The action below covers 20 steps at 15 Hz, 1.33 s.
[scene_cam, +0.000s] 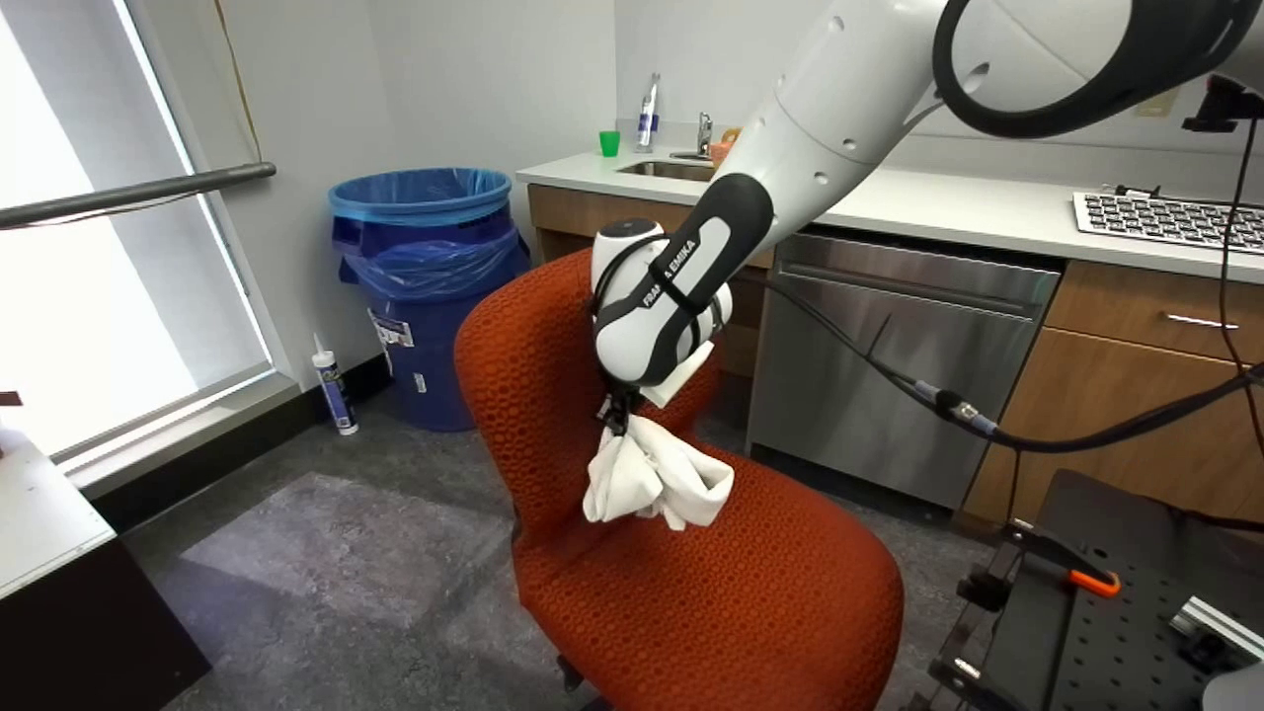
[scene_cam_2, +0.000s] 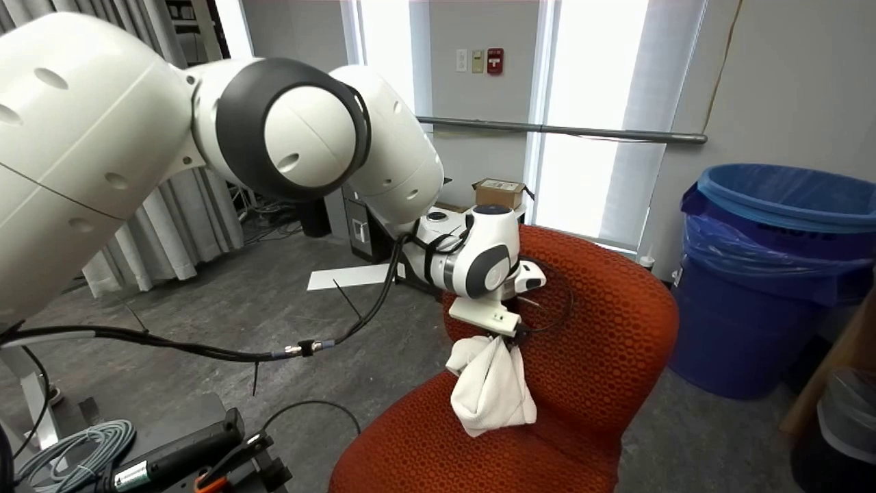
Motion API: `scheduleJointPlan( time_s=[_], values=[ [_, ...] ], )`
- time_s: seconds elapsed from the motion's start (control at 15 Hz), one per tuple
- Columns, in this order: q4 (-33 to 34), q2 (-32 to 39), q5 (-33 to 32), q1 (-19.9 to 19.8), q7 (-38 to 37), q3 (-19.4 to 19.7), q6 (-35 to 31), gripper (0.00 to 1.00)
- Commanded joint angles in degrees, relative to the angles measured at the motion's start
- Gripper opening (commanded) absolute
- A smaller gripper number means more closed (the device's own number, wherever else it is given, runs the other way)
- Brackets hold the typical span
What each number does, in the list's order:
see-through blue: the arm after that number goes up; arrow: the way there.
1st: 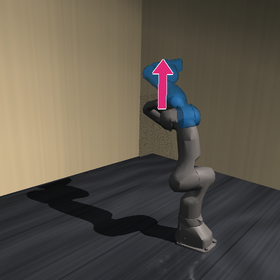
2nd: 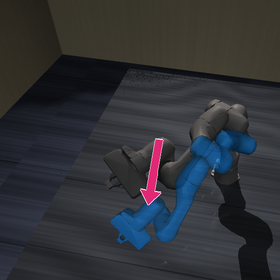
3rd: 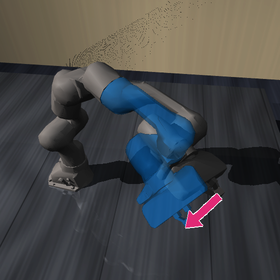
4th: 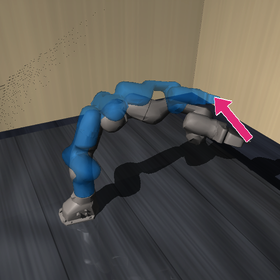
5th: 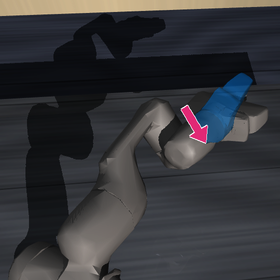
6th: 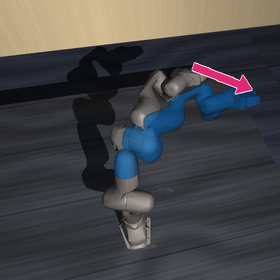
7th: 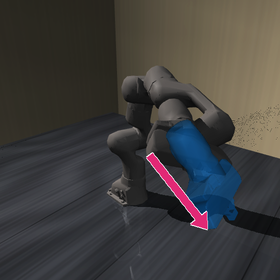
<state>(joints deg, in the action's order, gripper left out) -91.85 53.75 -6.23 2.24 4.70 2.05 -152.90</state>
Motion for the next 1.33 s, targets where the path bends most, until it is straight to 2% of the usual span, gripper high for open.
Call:
scheduleJointPlan(
  time_s=[0.0, 0.2, 0.6, 0.93, 1.27],
  values=[
    [0.1, -6.0, -0.6, 0.9, -1.3, 0.5, 2.9, 0.01],
    [0.3, -8.8, -0.6, 0.6, -1.1, 0.2, 4.7, 0.01],
    [-0.7, -13.4, -0.7, 0.4, -1.3, 0.3, 4.5, 0.01],
    [1.7, -14.9, -0.4, 0.6, -3.6, 1.0, 7.8, 0.01],
    [2.1, -19.3, 0.4, -0.6, -5.4, 1.4, 9.3, 0.01]
  ],
)
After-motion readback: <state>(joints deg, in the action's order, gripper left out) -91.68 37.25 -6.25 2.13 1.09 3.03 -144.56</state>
